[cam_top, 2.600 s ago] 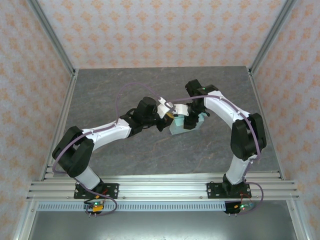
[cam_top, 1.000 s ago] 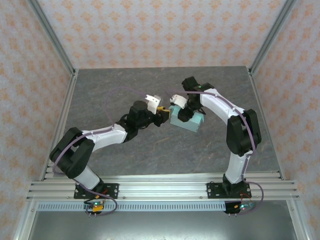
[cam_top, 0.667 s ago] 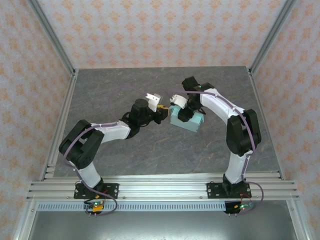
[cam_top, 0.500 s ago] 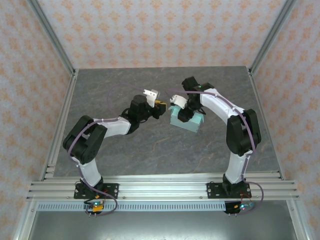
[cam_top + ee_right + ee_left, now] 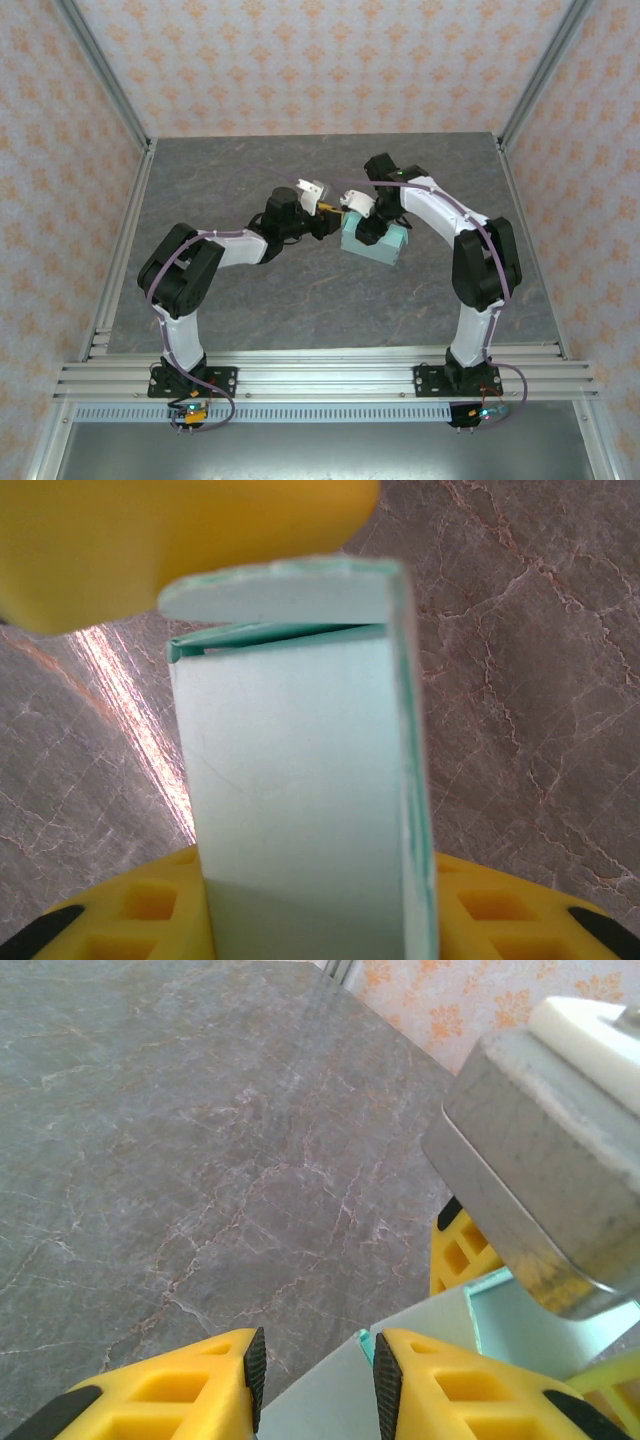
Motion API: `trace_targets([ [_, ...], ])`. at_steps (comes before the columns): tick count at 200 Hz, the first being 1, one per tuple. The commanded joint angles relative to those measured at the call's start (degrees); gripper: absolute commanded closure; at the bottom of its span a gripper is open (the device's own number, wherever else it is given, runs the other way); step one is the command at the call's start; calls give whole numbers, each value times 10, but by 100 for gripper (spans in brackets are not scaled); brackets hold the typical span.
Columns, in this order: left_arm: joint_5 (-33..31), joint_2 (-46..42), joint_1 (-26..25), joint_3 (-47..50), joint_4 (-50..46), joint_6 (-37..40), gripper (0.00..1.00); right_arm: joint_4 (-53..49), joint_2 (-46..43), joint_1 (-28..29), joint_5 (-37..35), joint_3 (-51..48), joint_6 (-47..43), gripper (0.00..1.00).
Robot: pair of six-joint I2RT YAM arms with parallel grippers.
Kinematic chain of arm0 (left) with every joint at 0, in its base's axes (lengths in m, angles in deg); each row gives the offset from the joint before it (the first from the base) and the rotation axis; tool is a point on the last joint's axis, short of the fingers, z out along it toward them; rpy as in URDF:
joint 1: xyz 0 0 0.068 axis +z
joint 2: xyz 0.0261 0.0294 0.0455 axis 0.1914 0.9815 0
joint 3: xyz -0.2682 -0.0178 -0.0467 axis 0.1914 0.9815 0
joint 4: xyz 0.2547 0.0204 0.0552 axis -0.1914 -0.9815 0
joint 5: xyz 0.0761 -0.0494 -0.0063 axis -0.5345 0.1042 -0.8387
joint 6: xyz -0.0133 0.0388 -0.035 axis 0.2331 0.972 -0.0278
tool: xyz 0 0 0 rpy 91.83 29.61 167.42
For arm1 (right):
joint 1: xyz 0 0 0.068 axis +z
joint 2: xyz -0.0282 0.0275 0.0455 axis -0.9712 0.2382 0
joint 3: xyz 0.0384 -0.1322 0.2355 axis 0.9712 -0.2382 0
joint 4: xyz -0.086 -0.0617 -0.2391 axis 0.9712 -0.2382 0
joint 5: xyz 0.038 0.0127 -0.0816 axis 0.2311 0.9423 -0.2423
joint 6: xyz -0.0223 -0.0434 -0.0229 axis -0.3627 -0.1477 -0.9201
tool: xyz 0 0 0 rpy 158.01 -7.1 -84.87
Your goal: Fold the paper box
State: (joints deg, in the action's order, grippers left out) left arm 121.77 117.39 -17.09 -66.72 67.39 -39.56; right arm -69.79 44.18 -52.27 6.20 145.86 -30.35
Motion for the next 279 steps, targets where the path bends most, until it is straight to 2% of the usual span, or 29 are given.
trace_targets([
  [1,29,-27,-5,13,15,2,63,-30,17,-4,11,8,-5,57],
  [53,28,-21,-11,7,6,4,63,-36,20,-3,8,7,-15,57],
  [129,16,-2,-15,6,-12,18,64,-28,24,13,-47,-10,-64,55],
  [188,1,7,-14,14,-25,37,64,57,-29,46,-98,-90,-132,50],
  [233,-3,-9,-9,44,6,22,63,67,-13,50,-134,-93,-144,50],
  [245,-6,-22,-1,63,25,11,59,64,-8,49,-131,-93,-146,50],
  [259,-7,-42,7,81,36,15,39,59,-10,48,-105,-92,-145,51],
  [267,-2,-54,10,89,39,30,32,56,-12,48,-85,-92,-147,51],
  [279,14,-73,11,98,32,66,29,50,-16,47,-57,-90,-154,51],
])
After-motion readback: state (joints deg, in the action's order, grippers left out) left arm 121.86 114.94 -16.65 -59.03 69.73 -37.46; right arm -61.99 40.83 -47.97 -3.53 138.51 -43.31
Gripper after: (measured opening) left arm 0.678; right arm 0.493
